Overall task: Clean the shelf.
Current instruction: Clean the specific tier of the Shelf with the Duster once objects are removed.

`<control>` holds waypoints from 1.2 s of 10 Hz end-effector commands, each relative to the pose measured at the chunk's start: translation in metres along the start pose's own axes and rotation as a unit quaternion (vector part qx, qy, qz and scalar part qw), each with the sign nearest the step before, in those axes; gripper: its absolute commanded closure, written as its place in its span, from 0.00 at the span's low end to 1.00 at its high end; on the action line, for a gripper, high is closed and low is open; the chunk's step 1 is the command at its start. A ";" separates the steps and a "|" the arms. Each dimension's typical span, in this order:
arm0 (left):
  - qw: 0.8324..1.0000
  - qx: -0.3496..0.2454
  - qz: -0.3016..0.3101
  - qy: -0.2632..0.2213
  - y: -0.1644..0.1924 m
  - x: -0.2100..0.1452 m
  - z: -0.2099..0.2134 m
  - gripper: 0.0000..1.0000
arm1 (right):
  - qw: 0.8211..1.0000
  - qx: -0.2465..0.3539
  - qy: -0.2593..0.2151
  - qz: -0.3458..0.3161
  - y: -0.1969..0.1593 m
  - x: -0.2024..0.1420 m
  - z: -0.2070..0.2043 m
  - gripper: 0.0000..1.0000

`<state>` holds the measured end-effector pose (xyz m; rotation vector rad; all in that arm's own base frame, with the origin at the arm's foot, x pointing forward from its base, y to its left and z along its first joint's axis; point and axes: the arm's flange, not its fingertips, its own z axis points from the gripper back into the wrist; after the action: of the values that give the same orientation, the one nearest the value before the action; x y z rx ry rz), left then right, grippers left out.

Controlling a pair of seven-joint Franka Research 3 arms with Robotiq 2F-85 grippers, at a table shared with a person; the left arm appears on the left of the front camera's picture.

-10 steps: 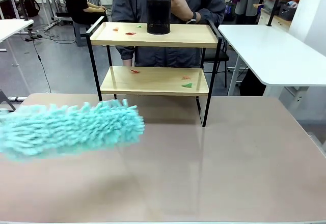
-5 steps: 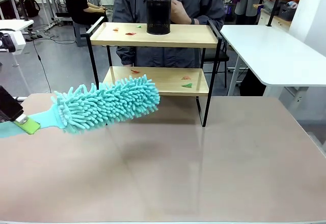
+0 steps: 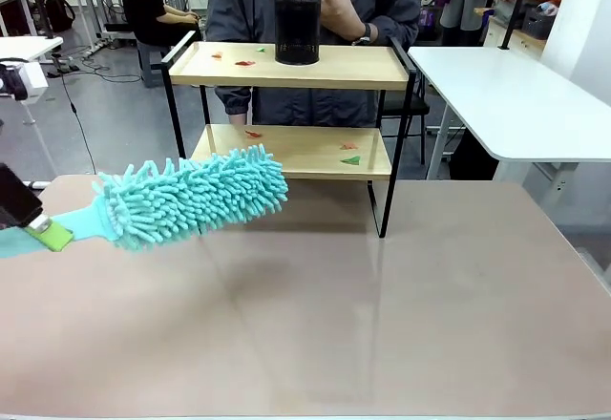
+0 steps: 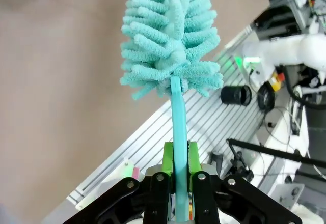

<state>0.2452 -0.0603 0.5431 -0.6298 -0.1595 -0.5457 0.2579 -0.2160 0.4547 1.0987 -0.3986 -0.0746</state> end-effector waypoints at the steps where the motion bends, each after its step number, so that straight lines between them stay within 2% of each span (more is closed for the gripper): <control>1: 0.997 0.020 0.046 -0.057 -0.013 0.005 -0.017 0.88 | 1.000 0.012 -0.008 0.013 0.001 0.002 -0.001 0.00; 2: 0.991 0.071 0.071 -0.090 -0.015 0.008 -0.023 0.88 | 1.000 0.012 -0.008 0.013 0.001 0.002 -0.001 0.00; 4: 0.982 0.109 0.084 -0.128 -0.019 0.013 -0.024 0.88 | 1.000 0.012 -0.008 0.013 0.001 0.002 -0.001 0.00; 5: 0.973 0.138 0.102 -0.153 -0.021 0.026 -0.031 0.88 | 1.000 0.012 -0.008 0.013 0.001 0.002 -0.001 0.00; 7: 0.974 0.135 0.102 -0.148 -0.021 0.028 -0.033 0.88 | 1.000 0.012 -0.008 0.013 0.001 0.002 -0.001 0.00; 12: 0.958 0.191 0.142 -0.162 -0.021 0.055 -0.069 0.88 | 1.000 0.012 -0.008 0.013 0.001 0.002 -0.001 0.00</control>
<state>0.2951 -0.1377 0.5418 -0.3484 -0.4305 -0.1616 0.2580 -0.2160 0.4546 1.0991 -0.3985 -0.0742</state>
